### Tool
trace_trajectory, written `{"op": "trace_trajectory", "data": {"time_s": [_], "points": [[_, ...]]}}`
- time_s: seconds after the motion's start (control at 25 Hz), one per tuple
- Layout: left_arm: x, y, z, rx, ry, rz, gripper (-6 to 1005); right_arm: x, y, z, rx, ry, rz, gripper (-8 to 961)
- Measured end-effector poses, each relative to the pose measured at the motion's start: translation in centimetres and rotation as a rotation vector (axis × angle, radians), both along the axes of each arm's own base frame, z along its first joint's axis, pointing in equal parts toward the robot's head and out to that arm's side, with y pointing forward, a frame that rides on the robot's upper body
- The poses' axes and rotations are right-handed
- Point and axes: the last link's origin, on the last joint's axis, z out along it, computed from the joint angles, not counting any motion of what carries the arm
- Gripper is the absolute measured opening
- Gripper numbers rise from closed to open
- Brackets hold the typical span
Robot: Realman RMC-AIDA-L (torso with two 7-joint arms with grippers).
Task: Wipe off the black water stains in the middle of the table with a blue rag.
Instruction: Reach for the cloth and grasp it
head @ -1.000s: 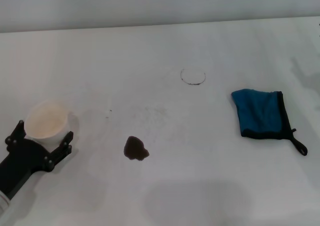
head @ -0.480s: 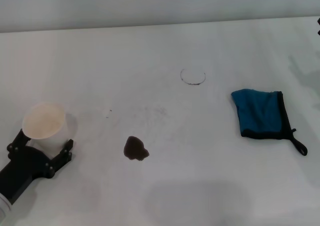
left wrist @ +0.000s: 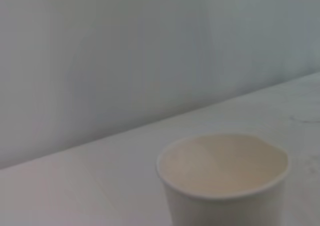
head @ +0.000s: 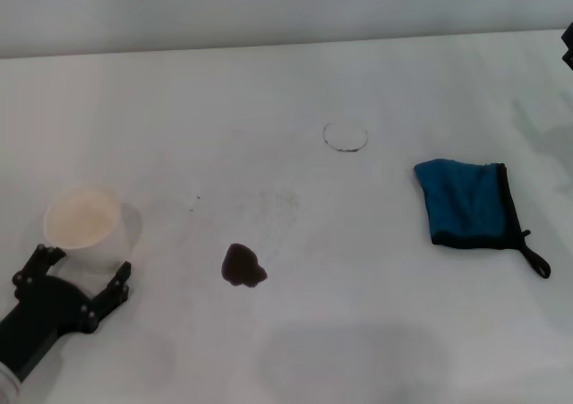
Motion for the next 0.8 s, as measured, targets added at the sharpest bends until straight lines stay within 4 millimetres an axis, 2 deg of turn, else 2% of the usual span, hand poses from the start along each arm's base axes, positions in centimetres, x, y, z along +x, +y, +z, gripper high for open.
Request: {"op": "trace_trajectory", "data": {"time_s": [0.28, 0.52, 0.8], "points": [[-0.6, -2.7, 0.3, 0.023, -0.039, 0.019, 882, 0.0, 0.1, -0.1, -0.005, -0.001, -0.006, 852], [-1.1, -5.4, 1.5, 0.101, -0.095, 0.038, 882, -0.1, 0.2, -0.1, -0.012, -0.006, 0.002, 852], [-2.5, -8.1, 4.7, 0.31, -0.143, 0.111, 882, 0.3, -0.3, 0.7, -0.006, 0.022, 0.002, 852]]}}
